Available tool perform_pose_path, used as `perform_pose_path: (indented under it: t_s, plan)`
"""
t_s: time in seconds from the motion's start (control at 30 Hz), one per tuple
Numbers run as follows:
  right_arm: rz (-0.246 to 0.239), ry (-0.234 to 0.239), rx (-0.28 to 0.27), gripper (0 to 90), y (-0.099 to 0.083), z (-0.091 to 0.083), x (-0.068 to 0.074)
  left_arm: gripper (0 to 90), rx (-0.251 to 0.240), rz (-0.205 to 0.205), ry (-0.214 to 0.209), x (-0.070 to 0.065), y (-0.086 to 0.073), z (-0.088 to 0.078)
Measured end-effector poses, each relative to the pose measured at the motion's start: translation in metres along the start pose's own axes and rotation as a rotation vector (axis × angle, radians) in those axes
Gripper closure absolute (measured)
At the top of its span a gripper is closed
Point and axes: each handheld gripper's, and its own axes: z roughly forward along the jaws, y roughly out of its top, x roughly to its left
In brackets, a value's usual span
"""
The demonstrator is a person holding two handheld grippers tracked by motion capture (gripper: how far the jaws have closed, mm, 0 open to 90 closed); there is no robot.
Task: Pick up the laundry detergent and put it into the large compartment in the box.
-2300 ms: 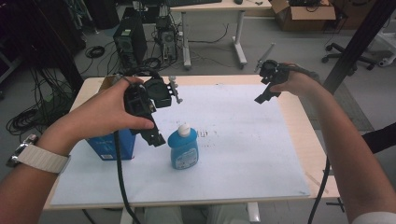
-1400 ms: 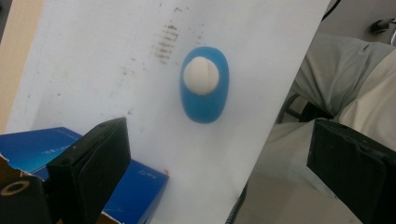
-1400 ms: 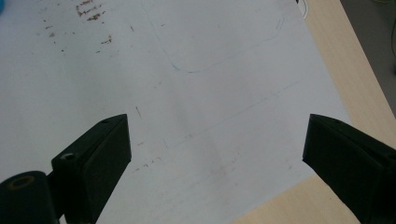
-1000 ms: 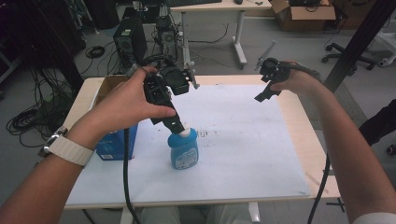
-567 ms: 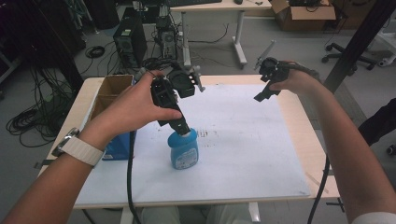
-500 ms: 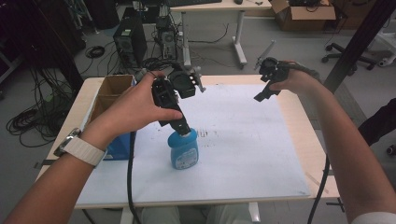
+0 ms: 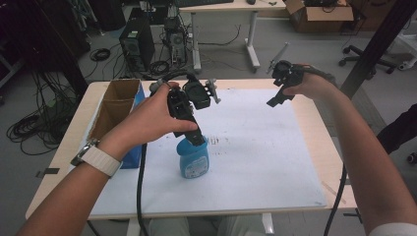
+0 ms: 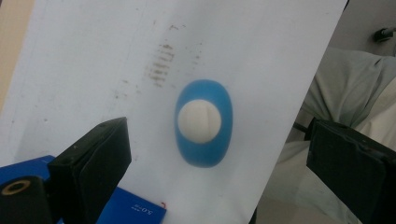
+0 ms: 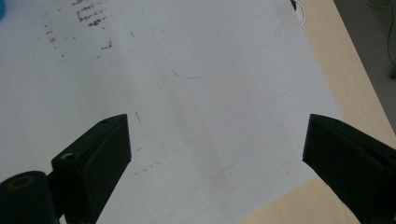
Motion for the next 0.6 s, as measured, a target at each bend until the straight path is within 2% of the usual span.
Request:
perform_pose_path:
  t_s: [0.27, 0.6]
  plan:
    - [-0.005, 0.003, 0.0, 7.7, 0.002, 0.002, 0.001, 6.8, 0.013, 0.0, -0.003, 0.002, 0.0, 0.012]
    - [-0.011, 0.007, 0.002, 7.7, 0.006, 0.004, 0.002, 7.1, 0.026, 0.027, -0.015, 0.005, -0.001, 0.031]
